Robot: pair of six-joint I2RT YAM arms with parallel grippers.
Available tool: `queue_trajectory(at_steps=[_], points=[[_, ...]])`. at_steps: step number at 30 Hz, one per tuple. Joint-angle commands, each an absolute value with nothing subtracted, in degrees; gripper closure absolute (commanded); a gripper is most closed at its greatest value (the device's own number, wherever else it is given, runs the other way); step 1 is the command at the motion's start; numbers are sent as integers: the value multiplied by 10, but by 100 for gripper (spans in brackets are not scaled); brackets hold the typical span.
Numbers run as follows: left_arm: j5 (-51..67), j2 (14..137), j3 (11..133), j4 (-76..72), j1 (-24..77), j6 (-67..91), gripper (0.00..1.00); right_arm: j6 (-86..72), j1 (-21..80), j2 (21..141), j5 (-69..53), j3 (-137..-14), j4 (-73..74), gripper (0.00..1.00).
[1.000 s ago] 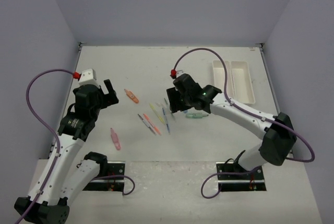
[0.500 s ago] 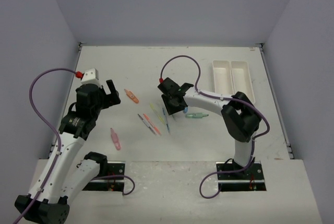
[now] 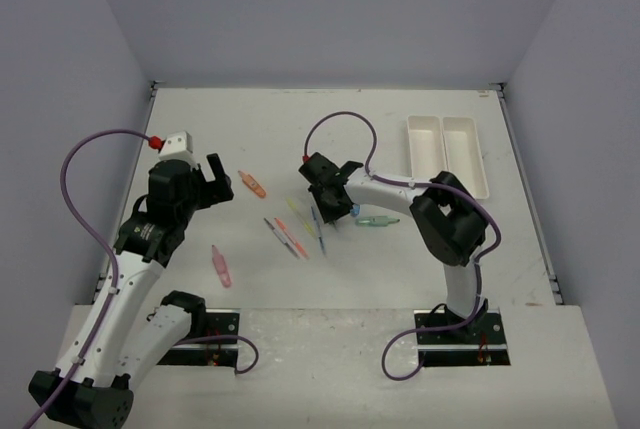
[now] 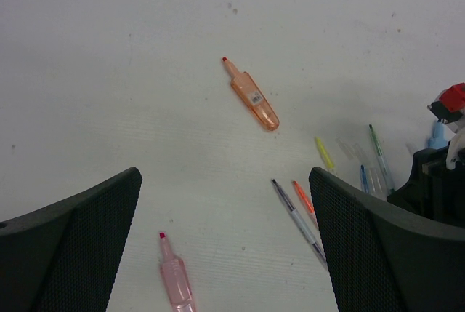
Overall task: Sort the stationery into containers
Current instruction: Pick up the pen from the center of the board.
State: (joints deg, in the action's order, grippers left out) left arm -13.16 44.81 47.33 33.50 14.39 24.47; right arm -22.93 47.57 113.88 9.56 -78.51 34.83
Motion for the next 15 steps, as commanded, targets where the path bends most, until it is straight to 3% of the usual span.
queue_trajectory(at_steps=[1, 4, 7, 9, 15], points=[[-123, 440, 473, 308, 146, 233, 0, -219, 475, 1160, 106, -813, 339, 73], [-123, 438, 473, 308, 146, 233, 0, -218, 471, 1166, 113, -814, 340, 76], [-123, 437, 472, 308, 146, 233, 0, -222, 469, 1164, 119, -810, 341, 87], [-123, 437, 473, 308, 146, 233, 0, -225, 468, 1156, 128, -808, 344, 99], [-119, 453, 483, 308, 146, 236, 0, -226, 468, 1095, 156, -813, 364, 100]])
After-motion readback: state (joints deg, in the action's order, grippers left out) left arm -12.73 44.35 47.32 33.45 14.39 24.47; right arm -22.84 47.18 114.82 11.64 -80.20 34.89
